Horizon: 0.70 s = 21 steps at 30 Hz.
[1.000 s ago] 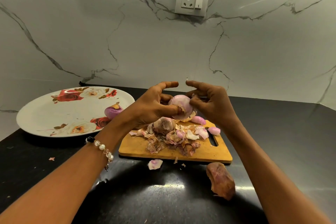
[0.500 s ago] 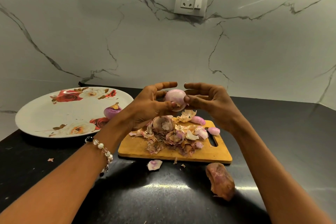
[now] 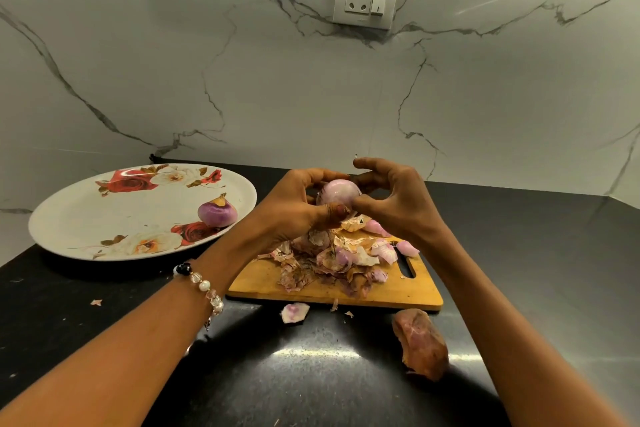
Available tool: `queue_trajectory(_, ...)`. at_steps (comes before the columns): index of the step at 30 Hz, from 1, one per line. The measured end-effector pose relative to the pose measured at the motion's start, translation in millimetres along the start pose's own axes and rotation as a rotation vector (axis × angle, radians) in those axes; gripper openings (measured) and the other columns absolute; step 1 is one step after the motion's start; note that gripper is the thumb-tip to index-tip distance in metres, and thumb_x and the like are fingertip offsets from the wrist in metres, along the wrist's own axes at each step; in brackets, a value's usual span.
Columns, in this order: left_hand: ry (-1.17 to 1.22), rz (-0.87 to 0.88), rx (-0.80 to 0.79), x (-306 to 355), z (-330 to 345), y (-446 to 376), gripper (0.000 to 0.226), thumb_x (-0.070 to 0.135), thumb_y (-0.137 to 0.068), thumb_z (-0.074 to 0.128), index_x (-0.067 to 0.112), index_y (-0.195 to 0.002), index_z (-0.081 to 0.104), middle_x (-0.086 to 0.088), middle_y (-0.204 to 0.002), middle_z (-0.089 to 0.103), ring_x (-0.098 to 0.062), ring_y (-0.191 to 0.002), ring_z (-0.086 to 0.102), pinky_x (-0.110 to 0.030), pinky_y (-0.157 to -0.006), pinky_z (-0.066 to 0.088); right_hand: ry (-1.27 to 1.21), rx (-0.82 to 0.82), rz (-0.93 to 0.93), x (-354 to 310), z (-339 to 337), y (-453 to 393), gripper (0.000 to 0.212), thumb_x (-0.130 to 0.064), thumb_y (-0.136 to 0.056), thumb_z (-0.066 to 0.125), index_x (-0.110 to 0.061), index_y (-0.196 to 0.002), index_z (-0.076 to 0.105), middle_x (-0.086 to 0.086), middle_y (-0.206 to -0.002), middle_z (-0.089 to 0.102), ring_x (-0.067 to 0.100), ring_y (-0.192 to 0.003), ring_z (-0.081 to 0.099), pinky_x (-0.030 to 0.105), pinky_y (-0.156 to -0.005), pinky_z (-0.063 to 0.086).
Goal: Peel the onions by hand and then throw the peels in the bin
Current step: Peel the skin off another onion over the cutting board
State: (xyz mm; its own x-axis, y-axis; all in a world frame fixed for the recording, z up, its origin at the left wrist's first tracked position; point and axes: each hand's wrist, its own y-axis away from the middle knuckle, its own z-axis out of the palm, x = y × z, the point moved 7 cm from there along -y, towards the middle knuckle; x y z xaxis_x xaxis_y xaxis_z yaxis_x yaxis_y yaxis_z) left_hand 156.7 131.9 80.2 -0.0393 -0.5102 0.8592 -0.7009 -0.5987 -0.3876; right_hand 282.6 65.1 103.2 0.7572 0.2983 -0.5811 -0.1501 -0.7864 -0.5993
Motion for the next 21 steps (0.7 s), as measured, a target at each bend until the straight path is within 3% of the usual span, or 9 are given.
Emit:
queue_trajectory(3, 0.022, 0.003, 0.011, 0, 1, 0, 0.042, 0.015, -0.076, 0.075, 0.024, -0.113, 0.058, 0.006, -0.105, 0.062, -0.013, -0.095, 0.060, -0.018, -0.070, 0.055, 0.067, 0.041, -0.030, -4, 4, -1, 0.068, -0.010, -0.076, 0.080, 0.002, -0.135, 0.050, 0.016, -0.118, 0.068, 0.014, -0.096, 0.064, 0.000, -0.078, 0.044)
queue_trajectory(6, 0.028, -0.003, 0.026, -1, -2, 0, 0.041, 0.014, -0.078, 0.074, 0.021, -0.116, 0.059, 0.007, -0.105, 0.061, -0.011, -0.093, 0.060, -0.015, -0.067, 0.053, 0.070, 0.067, -0.028, -4, 9, -2, 0.066, -0.007, -0.078, 0.079, 0.003, -0.136, 0.050, 0.018, -0.121, 0.066, 0.022, -0.104, 0.066, 0.002, -0.081, 0.044)
queue_trajectory(8, 0.065, -0.018, 0.013, -2, -2, -1, 0.043, 0.009, -0.078, 0.074, 0.018, -0.117, 0.059, 0.003, -0.108, 0.062, -0.015, -0.096, 0.061, -0.020, -0.069, 0.056, 0.054, 0.122, -0.010, -3, 6, -1, 0.056, 0.000, -0.080, 0.074, 0.003, -0.132, 0.053, 0.017, -0.113, 0.069, 0.025, -0.102, 0.068, 0.014, -0.085, 0.051)
queue_trajectory(10, 0.112, -0.017, -0.016, -1, 1, -2, 0.046, 0.004, -0.076, 0.074, 0.016, -0.118, 0.060, -0.002, -0.113, 0.063, -0.018, -0.102, 0.062, -0.028, -0.075, 0.058, -0.023, 0.234, 0.028, 3, -6, 0, 0.044, 0.009, -0.084, 0.064, 0.002, -0.127, 0.057, 0.011, -0.094, 0.072, 0.022, -0.088, 0.071, 0.030, -0.083, 0.059)
queue_trajectory(12, 0.125, -0.006, -0.020, 2, 5, -3, 0.048, 0.004, -0.075, 0.074, 0.014, -0.120, 0.060, -0.004, -0.114, 0.063, -0.019, -0.105, 0.062, -0.034, -0.079, 0.059, -0.065, 0.289, 0.041, 6, -15, 0, 0.043, 0.010, -0.086, 0.060, 0.000, -0.128, 0.057, 0.006, -0.089, 0.069, 0.017, -0.084, 0.069, 0.030, -0.082, 0.059)
queue_trajectory(16, 0.179, -0.036, -0.001, -4, 4, -3, 0.056, 0.001, -0.078, 0.072, 0.012, -0.130, 0.053, -0.008, -0.124, 0.059, -0.023, -0.112, 0.058, -0.038, -0.081, 0.058, -0.251, 0.143, 0.151, 15, -10, 1, 0.048, 0.010, -0.091, 0.051, -0.005, -0.136, 0.049, 0.012, -0.100, 0.070, 0.019, -0.091, 0.070, 0.028, -0.078, 0.059)
queue_trajectory(21, 0.275, -0.065, 0.007, -6, -3, -7, 0.068, -0.006, -0.080, 0.068, 0.020, -0.138, 0.043, -0.010, -0.131, 0.054, -0.027, -0.113, 0.057, -0.042, -0.078, 0.059, -0.302, 0.065, 0.163, 17, -8, 0, 0.036, 0.011, -0.094, 0.046, -0.001, -0.125, 0.058, 0.015, -0.105, 0.070, 0.019, -0.091, 0.071, 0.029, -0.082, 0.059)
